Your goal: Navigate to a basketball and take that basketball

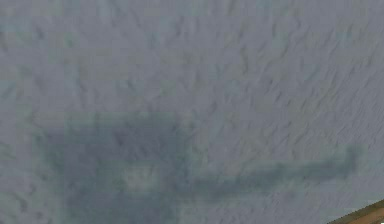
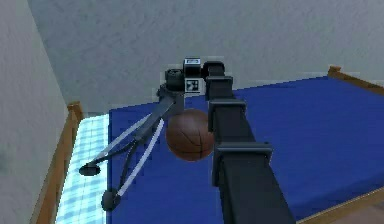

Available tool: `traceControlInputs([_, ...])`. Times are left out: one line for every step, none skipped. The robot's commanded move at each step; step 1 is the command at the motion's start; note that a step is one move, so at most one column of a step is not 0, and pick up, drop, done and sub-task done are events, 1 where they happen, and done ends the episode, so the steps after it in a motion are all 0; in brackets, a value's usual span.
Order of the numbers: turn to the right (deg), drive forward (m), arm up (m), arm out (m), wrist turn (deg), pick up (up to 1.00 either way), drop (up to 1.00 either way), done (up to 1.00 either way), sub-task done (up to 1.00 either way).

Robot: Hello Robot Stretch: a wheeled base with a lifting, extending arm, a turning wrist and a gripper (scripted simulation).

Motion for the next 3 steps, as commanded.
traceControlInputs([0.0,0.00,0.00,0.00,45.0,0.00,0.00,0.00,0.00])
traceControlInputs([0.0,0.00,0.00,0.00,45.0,0.00,0.00,0.00,0.00])
traceControlInputs([0.0,0.00,0.00,0.00,45.0,0.00,0.00,0.00,0.00])
